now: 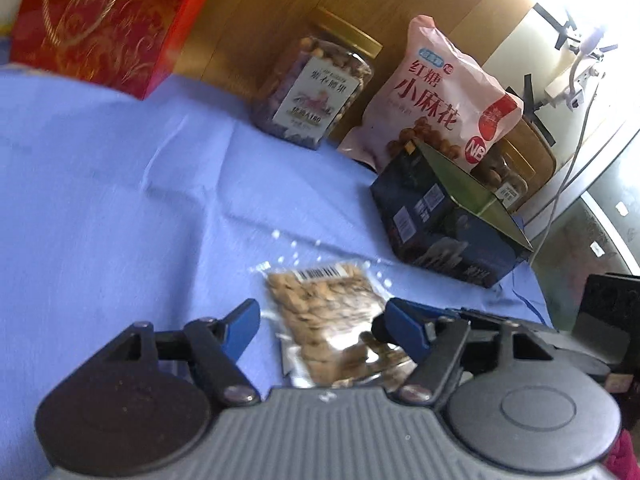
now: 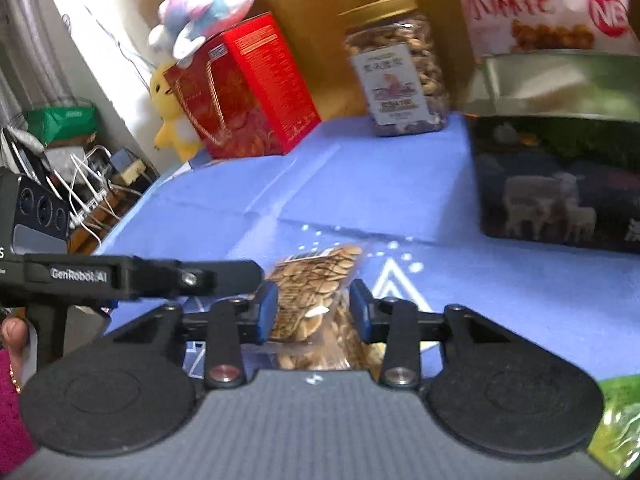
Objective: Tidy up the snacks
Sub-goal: 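Grasp the clear bag of nuts with the left gripper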
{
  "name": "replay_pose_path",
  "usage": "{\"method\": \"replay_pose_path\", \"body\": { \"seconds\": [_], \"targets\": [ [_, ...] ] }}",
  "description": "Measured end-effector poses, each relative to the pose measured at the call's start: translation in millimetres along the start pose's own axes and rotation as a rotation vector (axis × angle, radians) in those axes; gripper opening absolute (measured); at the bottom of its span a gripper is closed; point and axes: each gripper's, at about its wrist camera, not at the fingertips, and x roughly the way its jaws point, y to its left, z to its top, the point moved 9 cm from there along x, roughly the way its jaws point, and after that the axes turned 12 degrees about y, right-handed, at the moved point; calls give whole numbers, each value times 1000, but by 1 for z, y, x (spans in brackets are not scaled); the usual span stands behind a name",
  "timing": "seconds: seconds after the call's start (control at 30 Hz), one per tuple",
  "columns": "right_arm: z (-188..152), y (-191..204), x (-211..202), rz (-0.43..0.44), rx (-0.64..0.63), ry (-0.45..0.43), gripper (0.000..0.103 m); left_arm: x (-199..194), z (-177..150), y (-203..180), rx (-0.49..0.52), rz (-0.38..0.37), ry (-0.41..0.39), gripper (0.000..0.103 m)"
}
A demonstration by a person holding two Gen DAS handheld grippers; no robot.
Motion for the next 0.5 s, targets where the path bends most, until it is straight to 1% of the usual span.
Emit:
{"method": "replay_pose_path", "body": {
  "seconds": [0.1, 0.23, 0.27, 0.3, 0.33, 0.4, 0.47, 0.5],
  "targets": [
    [-3, 18, 2, -49, -56, -7, 32, -9, -5, 8, -20, -18, -16, 70],
    [-15, 41, 4, -9, -102, 15, 34, -26, -11, 21, -35, -7, -42, 70],
    [-19, 50, 3, -2, -119, 18, 36, -30, -13, 22, -35, -7, -44, 70],
    [-23, 58, 3, 7, -134, 20, 41, -35, -16, 23, -31, -4, -49, 70],
    [-28, 66, 4, 24, -145, 25, 44, -40, -21, 24, -20, 7, -58, 70],
    [-41, 78, 4, 80, -156, 52, 44, -47, -27, 26, 4, 40, -71, 70],
    [-53, 86, 8, 165, -135, 94, 44, -51, -34, 26, 16, 26, -59, 70],
    [-56, 85, 9, 180, -113, 107, 44, -54, -37, 27, 16, 22, -57, 70]
  ]
}}
